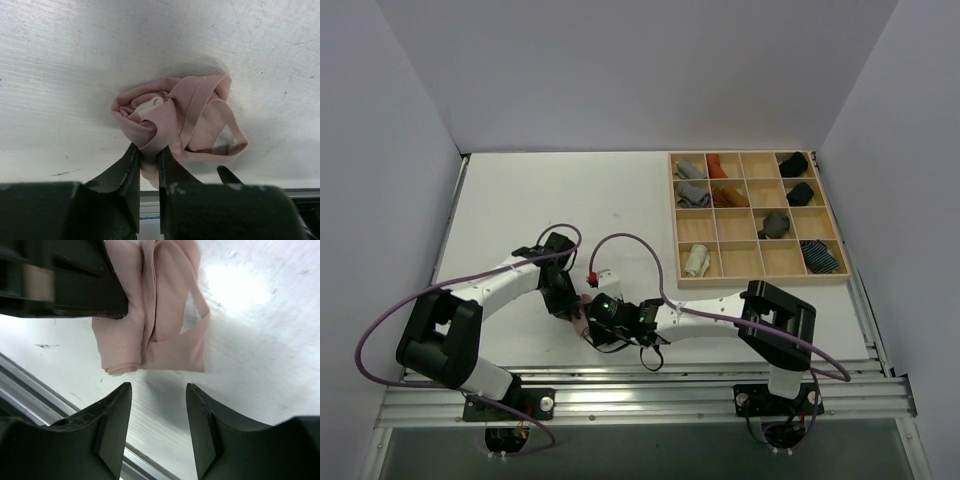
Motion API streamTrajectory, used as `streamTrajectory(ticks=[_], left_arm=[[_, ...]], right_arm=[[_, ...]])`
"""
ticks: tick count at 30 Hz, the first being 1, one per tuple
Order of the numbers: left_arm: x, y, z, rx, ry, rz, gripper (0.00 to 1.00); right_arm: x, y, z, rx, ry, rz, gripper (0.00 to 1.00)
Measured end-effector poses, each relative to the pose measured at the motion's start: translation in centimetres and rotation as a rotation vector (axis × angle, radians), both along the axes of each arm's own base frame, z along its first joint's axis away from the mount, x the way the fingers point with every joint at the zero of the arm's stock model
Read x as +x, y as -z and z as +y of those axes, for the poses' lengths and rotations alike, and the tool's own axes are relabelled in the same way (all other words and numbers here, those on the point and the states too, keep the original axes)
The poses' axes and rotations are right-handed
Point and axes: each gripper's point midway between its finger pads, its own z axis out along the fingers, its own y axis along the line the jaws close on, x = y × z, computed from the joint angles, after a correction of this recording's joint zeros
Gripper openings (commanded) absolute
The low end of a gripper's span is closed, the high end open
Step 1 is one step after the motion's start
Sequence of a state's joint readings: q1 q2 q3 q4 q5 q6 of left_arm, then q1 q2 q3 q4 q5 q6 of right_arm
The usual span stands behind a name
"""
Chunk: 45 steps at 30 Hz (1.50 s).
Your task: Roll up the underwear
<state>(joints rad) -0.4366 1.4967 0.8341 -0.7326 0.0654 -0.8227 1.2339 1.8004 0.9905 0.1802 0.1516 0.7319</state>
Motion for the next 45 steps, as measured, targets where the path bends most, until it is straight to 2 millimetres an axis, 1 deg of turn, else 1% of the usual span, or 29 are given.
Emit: streamTrajectory(ticks=[2,4,6,8,10,13,19,22,26,28,29,31,32,33,34,37,38,41,44,45], left_arm=[[0.0,0.0,0.0,0.001,0.006,0.004,0.08],[0.0,0.0,0.0,0.002,0.011,0.008,0.09],[0.1,0.0,-0.1,0.004,0.017,0.012,0.09],[0.1,0.0,-0.1,0.005,0.021,0.021,0.08],[0.1,0.0,-0.1,0.008,0.026,0.031,0.09],[0.0,0.0,-0.1,-0.004,0.02,0.045,0.09],[0.0,0.0,-0.1,-0.029,-0.001,0.083,0.09],[0.0,0.0,-0.1,-0.03,-0.003,0.088,0.09],[0.1,0.0,0.0,-0.021,0.002,0.082,0.09],[0.1,0.0,-0.1,-0.016,0.007,0.079,0.09],[0.1,-0.1,-0.1,-0.014,0.007,0.079,0.09],[0.0,0.0,-0.1,-0.012,0.008,0.078,0.09],[0.1,0.0,-0.1,-0.01,0.007,0.077,0.09],[0.1,0.0,-0.1,-0.008,0.007,0.077,0.09],[0.1,-0.1,-0.1,-0.008,0.006,0.076,0.1],[0.1,-0.1,-0.2,-0.006,0.009,0.074,0.15],[0.1,-0.2,-0.3,-0.006,0.011,0.073,0.23],[0.2,-0.4,-0.3,-0.002,0.014,0.072,0.36],[0.4,-0.9,-0.2,-0.004,0.013,0.064,0.42],[0.5,-1.3,-0.2,-0.006,0.013,0.057,0.45]], right_arm=[[0.3,-0.8,-0.3,-0.069,-0.022,-0.037,0.45],[0.6,-2.0,-0.1,-0.111,-0.047,-0.079,0.45],[0.8,-3.2,0.8,-0.13,-0.079,-0.124,0.46],[0.8,-3.7,1.6,-0.144,-0.108,-0.154,0.47],[0.8,-3.6,2.3,-0.166,-0.137,-0.173,0.47],[0.8,-2.7,3.0,-0.197,-0.152,-0.188,0.47],[2.2,-1.1,3.7,-0.271,-0.108,-0.253,0.46],[2.3,-1.0,3.9,-0.288,-0.088,-0.289,0.45],[2.0,-1.2,4.6,-0.285,-0.116,-0.329,0.44],[1.9,-1.2,4.9,-0.278,-0.126,-0.339,0.4],[1.9,-1.2,5.0,-0.275,-0.13,-0.342,0.31],[2.0,-0.9,5.0,-0.27,-0.134,-0.346,0.2],[2.0,-0.7,4.9,-0.265,-0.132,-0.344,0.12],[2.1,-0.5,4.9,-0.251,-0.128,-0.338,0.1],[2.1,-0.5,4.8,-0.232,-0.125,-0.331,0.06],[2.2,-0.4,4.4,-0.138,-0.088,-0.275,0.02],[2.2,-0.3,4.2,-0.104,-0.077,-0.252,0.0],[2.3,-0.3,3.9,0.0,-0.045,-0.194,0.0],[2.5,-0.2,3.4,0.107,-0.01,-0.127,0.0],[2.5,-0.1,3.2,0.141,-0.001,-0.106,0.0]])
